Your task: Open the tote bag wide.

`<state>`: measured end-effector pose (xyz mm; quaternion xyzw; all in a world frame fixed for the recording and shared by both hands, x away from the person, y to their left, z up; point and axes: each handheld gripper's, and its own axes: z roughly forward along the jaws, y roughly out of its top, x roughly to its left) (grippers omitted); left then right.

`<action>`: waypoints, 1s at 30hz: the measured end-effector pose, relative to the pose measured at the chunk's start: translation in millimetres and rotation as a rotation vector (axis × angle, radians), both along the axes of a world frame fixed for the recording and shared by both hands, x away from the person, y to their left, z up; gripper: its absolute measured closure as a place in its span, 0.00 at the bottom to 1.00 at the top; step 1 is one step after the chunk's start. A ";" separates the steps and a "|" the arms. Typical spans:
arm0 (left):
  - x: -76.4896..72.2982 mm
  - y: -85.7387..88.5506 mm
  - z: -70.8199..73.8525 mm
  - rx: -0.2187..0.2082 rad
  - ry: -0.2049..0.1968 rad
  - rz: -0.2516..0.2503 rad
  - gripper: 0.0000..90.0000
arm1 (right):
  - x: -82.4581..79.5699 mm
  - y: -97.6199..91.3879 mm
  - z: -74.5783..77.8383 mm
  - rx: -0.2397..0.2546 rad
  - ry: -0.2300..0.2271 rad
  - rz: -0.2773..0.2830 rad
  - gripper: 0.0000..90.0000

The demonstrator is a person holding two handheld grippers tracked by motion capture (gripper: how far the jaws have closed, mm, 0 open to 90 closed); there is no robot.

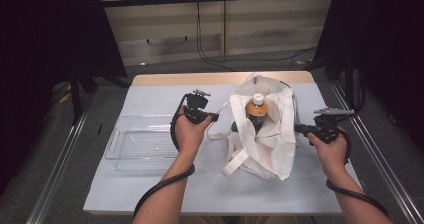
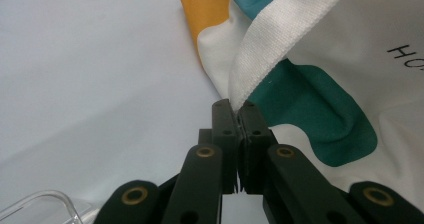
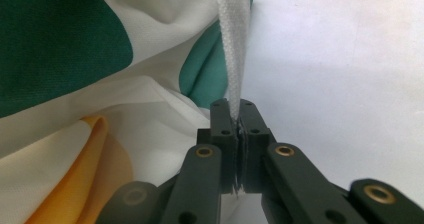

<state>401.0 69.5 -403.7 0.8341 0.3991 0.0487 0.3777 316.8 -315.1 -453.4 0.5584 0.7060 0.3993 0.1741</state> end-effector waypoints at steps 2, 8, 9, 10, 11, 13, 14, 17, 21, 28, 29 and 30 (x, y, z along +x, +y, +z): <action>-0.5 -0.8 -1.2 -0.002 0.002 0.003 0.98 | 0.4 0.0 1.0 -0.008 0.000 0.005 0.98; -1.0 -2.8 -4.4 0.008 0.015 -0.003 0.98 | -0.1 -1.2 -1.7 -0.006 0.009 0.003 0.98; -1.5 -4.1 -5.5 -0.005 0.017 0.012 0.98 | -0.4 -0.9 -1.9 -0.006 0.008 0.004 0.98; -1.8 -4.3 -5.8 -0.001 0.019 0.010 0.98 | -0.9 0.0 -1.7 -0.004 0.008 0.003 0.98; -1.5 -3.5 -5.7 0.010 0.013 -0.010 0.98 | -1.1 0.9 -1.5 -0.003 0.005 0.005 0.98; -2.4 -4.5 -5.0 0.004 0.013 -0.003 0.98 | -1.3 2.8 -0.6 0.000 0.001 0.009 0.97; -3.0 -6.3 -5.2 -0.021 0.011 0.011 0.98 | -1.2 3.8 0.3 0.000 -0.003 0.012 0.97; -3.2 -6.7 -2.2 -0.033 0.003 0.013 0.95 | -0.6 5.7 3.9 0.000 -0.015 0.017 0.97; -2.0 -5.9 4.5 -0.031 -0.016 -0.001 0.88 | -0.1 7.3 7.5 -0.008 -0.021 0.018 0.97; -0.7 -13.4 18.6 -0.024 -0.106 0.008 0.62 | 0.1 7.0 8.7 -0.004 -0.024 0.019 0.97; -0.5 -15.1 19.8 -0.035 -0.111 0.008 0.62 | 0.0 7.2 9.0 -0.008 -0.024 0.019 0.97; 0.5 -16.8 21.0 -0.045 -0.117 0.001 0.62 | 0.0 7.3 9.1 -0.009 -0.022 0.018 0.97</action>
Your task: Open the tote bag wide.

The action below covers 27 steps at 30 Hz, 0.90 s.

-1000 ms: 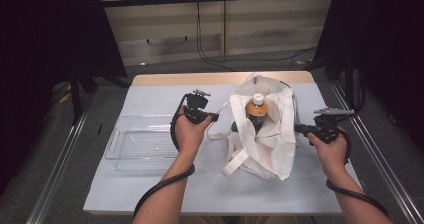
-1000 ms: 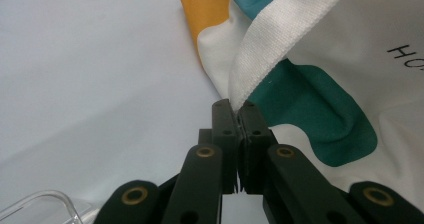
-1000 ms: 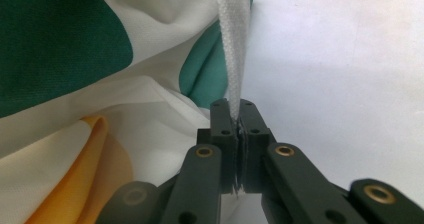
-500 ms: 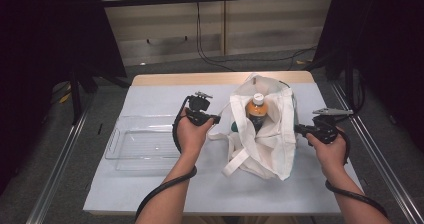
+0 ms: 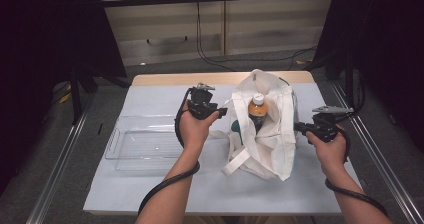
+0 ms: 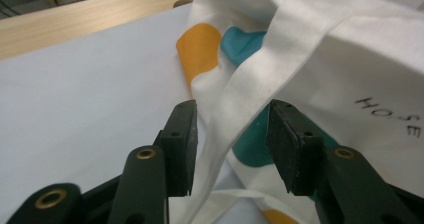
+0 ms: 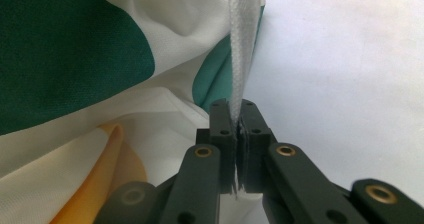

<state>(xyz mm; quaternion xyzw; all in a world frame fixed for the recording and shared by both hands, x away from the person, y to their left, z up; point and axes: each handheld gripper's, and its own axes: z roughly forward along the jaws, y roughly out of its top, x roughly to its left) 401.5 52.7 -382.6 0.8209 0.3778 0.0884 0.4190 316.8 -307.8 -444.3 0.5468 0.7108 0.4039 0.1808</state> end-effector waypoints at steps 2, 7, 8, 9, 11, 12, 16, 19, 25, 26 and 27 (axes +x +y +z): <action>0.6 -4.6 3.8 -0.028 -0.017 0.010 0.66 | 0.1 -0.2 0.3 -0.002 0.001 -0.001 0.96; 3.5 -9.1 5.0 -0.054 -0.001 -0.020 0.84 | 0.7 -0.5 1.0 -0.001 0.004 0.002 0.96; 3.6 -9.3 4.5 -0.055 0.004 -0.012 0.87 | 0.7 -0.8 0.9 -0.002 0.003 0.002 0.96; 3.9 -8.7 3.4 -0.050 0.014 -0.025 0.93 | 0.6 -1.1 0.7 -0.004 0.004 0.002 0.96; 3.8 -8.9 1.4 -0.055 0.024 -0.020 0.96 | 0.8 -2.4 -0.5 -0.004 0.003 0.005 0.97; 4.5 -7.2 -3.3 -0.040 0.041 -0.023 0.97 | 0.4 -3.1 -1.1 -0.001 0.008 0.002 0.97; 5.6 -0.6 -15.4 -0.022 0.085 0.006 0.97 | 0.2 -4.2 -3.1 -0.011 0.011 0.010 0.98; 6.2 2.7 -22.3 -0.001 0.119 0.016 0.97 | 0.2 -5.2 -5.5 -0.008 0.016 0.008 0.98; 5.2 0.9 -24.6 0.008 0.126 0.009 0.98 | 0.0 -4.7 -9.2 0.004 0.022 0.008 0.98; 4.4 -1.0 -24.0 -0.011 0.122 0.025 0.98 | 0.0 -4.5 -8.8 0.002 0.019 0.010 0.97; 5.0 0.2 -22.5 0.011 0.120 0.001 0.98 | 0.1 -4.3 -8.3 0.004 0.016 0.012 0.97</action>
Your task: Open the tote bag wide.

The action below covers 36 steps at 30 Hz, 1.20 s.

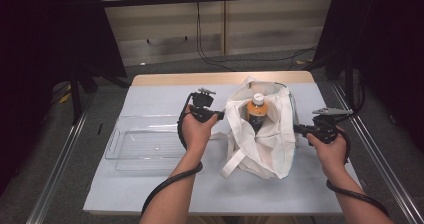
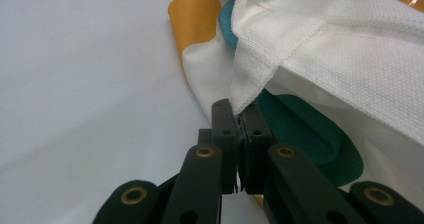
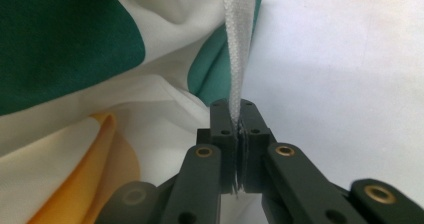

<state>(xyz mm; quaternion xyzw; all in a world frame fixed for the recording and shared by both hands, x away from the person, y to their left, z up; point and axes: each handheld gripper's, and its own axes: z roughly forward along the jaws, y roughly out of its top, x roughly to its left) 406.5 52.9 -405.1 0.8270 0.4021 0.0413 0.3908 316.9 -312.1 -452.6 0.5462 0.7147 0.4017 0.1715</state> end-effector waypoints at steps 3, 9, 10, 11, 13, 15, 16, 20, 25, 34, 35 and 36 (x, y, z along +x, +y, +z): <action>-1.3 -2.8 3.5 -0.004 -0.009 0.001 0.98 | 0.3 0.4 4.0 0.006 -0.008 -0.004 0.96; -2.4 -5.9 6.0 -0.019 -0.017 0.004 0.98 | 1.7 -0.3 12.9 0.000 -0.022 -0.009 0.87; -2.6 -6.4 6.1 -0.029 -0.019 0.003 0.98 | 1.9 0.1 14.1 0.001 -0.024 -0.012 0.85; -2.6 -5.7 6.8 -0.019 -0.019 -0.008 0.98 | 1.7 0.3 15.7 -0.002 -0.025 -0.013 0.84; -3.3 -7.4 7.1 -0.029 -0.021 0.002 0.98 | 2.1 1.3 18.8 -0.003 -0.030 -0.016 0.78; -3.2 -6.9 7.8 -0.021 -0.022 -0.006 0.98 | 3.1 2.1 22.5 -0.001 -0.038 -0.018 0.75; -3.3 -7.0 8.0 -0.015 -0.021 -0.007 0.98 | 3.6 2.6 24.9 -0.002 -0.044 -0.020 0.75; -3.6 -7.6 7.9 -0.022 -0.024 -0.007 0.98 | 7.4 4.2 36.5 0.000 -0.060 -0.022 0.68; -2.4 -6.7 10.6 0.002 -0.028 -0.029 0.98 | 11.8 6.2 51.5 0.006 -0.093 -0.022 0.65; -2.1 -5.9 10.6 -0.009 -0.026 -0.010 0.98 | 13.8 4.5 55.9 0.014 -0.099 -0.034 0.97; -1.8 -5.3 9.5 -0.011 -0.026 -0.009 0.98 | 13.9 3.6 53.5 0.016 -0.089 -0.035 0.97; -0.9 -3.5 9.0 0.008 -0.024 -0.023 0.98 | 13.6 3.0 51.1 0.017 -0.081 -0.037 0.98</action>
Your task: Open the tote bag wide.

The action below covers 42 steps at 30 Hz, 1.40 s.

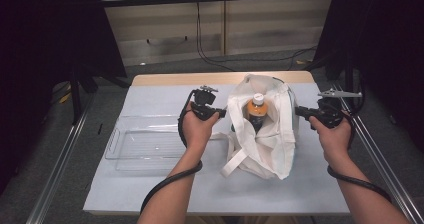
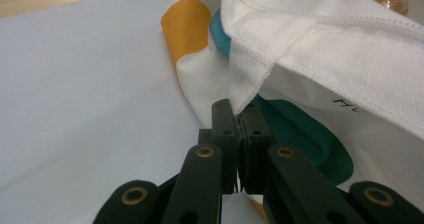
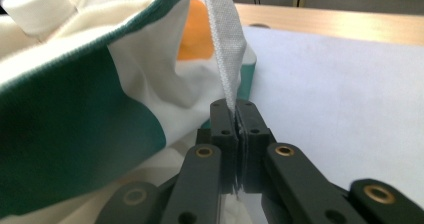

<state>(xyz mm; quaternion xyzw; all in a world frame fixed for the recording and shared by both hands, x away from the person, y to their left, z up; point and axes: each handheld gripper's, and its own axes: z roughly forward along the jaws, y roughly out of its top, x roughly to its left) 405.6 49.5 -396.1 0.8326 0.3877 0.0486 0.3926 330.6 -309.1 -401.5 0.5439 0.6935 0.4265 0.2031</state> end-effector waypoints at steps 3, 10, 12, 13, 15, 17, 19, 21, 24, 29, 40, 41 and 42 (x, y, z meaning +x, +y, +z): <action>0.1 -1.2 -3.5 -0.021 0.005 0.020 0.98 | -0.4 -2.6 -8.9 -0.006 0.024 -0.001 0.98; 2.0 -1.9 -6.4 -0.014 0.015 0.025 0.98 | 0.2 -7.5 -27.9 0.008 0.068 -0.009 0.98; 2.8 -1.3 -8.0 -0.015 0.020 0.032 0.98 | 0.6 -8.1 -32.5 0.005 0.080 -0.013 0.98; 3.3 -0.7 -8.4 -0.004 0.026 0.035 0.98 | 1.1 -8.7 -34.9 0.002 0.082 -0.010 0.98; 4.0 0.4 -11.1 0.003 0.032 0.038 0.98 | 1.3 -8.8 -39.4 0.005 0.095 -0.013 0.98; 5.0 2.0 -15.2 0.020 0.045 0.034 0.98 | 1.4 -7.8 -44.2 0.005 0.105 -0.011 0.98; 5.4 3.5 -18.9 0.026 0.057 0.042 0.98 | 1.1 -7.1 -48.4 0.000 0.115 -0.007 0.98; 6.3 5.5 -22.7 0.034 0.071 0.042 0.98 | 0.8 -7.2 -51.6 -0.002 0.117 -0.007 0.98; 6.8 5.1 -22.1 0.040 0.073 0.041 0.98 | -0.2 -8.6 -54.1 -0.007 0.126 -0.011 0.98; 6.4 4.4 -21.8 0.039 0.074 0.034 0.98 | -2.1 -11.0 -57.3 -0.001 0.134 -0.014 0.98; 4.6 3.2 -22.9 0.053 0.085 0.039 0.98 | -5.5 -9.2 -61.3 -0.029 0.146 -0.006 0.98; 4.7 3.2 -23.8 0.050 0.089 0.044 0.98 | -6.2 -9.9 -61.9 -0.028 0.146 -0.010 0.98; 4.8 3.3 -23.9 0.052 0.090 0.044 0.98 | -6.7 -11.3 -62.6 -0.024 0.140 -0.005 0.98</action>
